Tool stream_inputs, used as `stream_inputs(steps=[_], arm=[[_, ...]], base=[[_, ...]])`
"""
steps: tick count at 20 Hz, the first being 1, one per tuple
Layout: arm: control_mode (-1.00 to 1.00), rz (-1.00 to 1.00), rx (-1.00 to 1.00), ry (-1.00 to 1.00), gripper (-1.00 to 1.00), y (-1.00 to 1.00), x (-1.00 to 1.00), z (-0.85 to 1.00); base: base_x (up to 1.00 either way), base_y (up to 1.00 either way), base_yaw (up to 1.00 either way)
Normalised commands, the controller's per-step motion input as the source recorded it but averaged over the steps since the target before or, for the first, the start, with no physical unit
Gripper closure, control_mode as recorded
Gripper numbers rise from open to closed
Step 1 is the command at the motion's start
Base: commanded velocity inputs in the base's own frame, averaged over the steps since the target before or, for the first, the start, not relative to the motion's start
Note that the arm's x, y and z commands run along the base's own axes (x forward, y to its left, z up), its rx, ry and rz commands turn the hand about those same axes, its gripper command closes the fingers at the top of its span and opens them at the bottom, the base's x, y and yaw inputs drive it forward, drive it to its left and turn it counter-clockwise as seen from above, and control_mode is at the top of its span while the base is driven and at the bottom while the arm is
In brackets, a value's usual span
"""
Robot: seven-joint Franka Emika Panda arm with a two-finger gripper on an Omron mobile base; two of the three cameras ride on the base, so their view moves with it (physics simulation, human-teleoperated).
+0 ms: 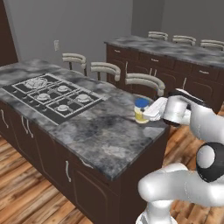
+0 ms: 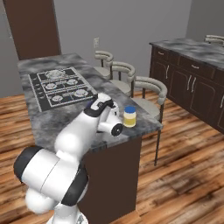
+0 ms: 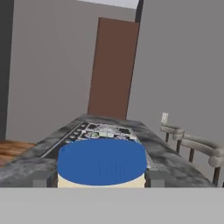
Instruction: The dining table condiment station is running low on mayonnaise. Refill the condiment station by opening the cabinet and taking the mayonnaise from the cabinet and placing it on the dining table.
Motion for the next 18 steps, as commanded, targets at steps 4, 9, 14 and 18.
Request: stream_inputs(steps=[4, 9, 14, 18], arm=[[-1.0, 0.0, 0.0, -0.08, 1.0, -0.01, 0.5, -0.75], [-1.0, 0.0, 0.0, -0.08, 1.0, -0.01, 0.53, -0.47], [-1.0, -0.01, 0.0, -0.04, 1.0, -0.16, 0.71, -0.26], [-1.0, -0.01, 0.0, -0.01, 1.0, -0.21, 0.72, -0.26]], base=[[0.0, 0.0, 0.0], [0.0, 0.0, 0.0], [0.0, 0.0, 0.0], [0.0, 0.0, 0.0]])
